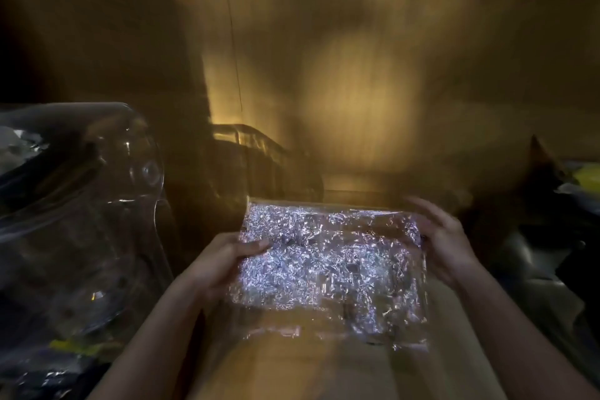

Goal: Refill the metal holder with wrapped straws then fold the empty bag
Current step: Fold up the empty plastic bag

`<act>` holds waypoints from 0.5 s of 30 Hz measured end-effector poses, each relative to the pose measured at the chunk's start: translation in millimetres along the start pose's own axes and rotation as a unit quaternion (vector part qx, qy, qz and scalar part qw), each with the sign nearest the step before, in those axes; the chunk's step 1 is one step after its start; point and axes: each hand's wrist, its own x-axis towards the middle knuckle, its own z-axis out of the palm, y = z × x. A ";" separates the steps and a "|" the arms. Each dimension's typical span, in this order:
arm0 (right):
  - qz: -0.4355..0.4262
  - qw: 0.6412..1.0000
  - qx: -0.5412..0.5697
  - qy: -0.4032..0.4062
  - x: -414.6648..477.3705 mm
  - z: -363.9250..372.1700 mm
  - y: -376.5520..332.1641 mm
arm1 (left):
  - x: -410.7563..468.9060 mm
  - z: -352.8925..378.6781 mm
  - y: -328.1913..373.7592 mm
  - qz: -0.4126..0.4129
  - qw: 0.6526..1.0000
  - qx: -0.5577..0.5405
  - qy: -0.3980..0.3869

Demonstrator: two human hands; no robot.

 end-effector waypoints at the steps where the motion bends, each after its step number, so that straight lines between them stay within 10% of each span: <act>1: 0.022 0.999 0.041 0.003 -1.1 -1.5 0.7 | 0.2 1.3 -2.5 0.017 1.000 0.004 0.014; 5: 0.135 0.986 0.039 -0.086 -10.4 -10.4 12.6 | 3.4 4.3 -7.8 0.058 0.994 -0.054 0.075; 15: 0.070 0.992 -0.079 -0.076 -16.4 -15.6 32.0 | 1.2 10.6 -4.3 0.019 0.997 -0.057 0.053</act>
